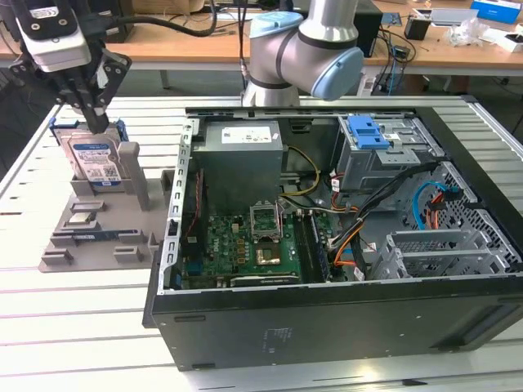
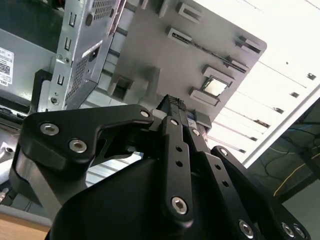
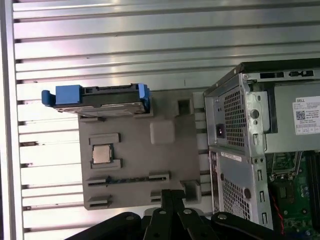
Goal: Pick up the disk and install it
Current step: 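Reach for the disk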
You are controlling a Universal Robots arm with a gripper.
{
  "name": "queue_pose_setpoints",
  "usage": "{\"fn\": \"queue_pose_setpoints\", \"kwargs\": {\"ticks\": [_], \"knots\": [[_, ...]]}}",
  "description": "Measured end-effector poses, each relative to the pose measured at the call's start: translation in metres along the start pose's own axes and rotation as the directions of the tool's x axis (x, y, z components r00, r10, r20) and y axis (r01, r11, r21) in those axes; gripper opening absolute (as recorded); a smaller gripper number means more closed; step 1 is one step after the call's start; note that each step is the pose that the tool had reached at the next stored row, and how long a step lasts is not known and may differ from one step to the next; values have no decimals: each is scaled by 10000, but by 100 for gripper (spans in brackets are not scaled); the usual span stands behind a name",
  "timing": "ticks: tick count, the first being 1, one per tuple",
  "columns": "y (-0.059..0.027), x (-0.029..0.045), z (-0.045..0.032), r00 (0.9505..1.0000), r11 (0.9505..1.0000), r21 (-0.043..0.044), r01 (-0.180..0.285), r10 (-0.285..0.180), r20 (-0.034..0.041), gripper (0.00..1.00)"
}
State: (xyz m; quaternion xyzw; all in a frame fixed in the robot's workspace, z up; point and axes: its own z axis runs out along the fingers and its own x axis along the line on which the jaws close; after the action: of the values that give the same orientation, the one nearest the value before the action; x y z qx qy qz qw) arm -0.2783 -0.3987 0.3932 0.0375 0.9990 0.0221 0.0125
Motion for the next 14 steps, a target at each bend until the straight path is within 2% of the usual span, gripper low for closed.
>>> {"fn": "queue_pose_setpoints", "kwargs": {"ticks": [6, 9, 12, 14], "knots": [[44, 155, 6, 10000, 10000, 13, 1, -1, 1, 11], [94, 250, 13, 10000, 10000, 35, 3, -3, 4, 11], [131, 378, 17, 10000, 10000, 51, 2, -2, 4, 11], [138, 424, 18, 10000, 10000, 51, 3, -3, 5, 11]]}}
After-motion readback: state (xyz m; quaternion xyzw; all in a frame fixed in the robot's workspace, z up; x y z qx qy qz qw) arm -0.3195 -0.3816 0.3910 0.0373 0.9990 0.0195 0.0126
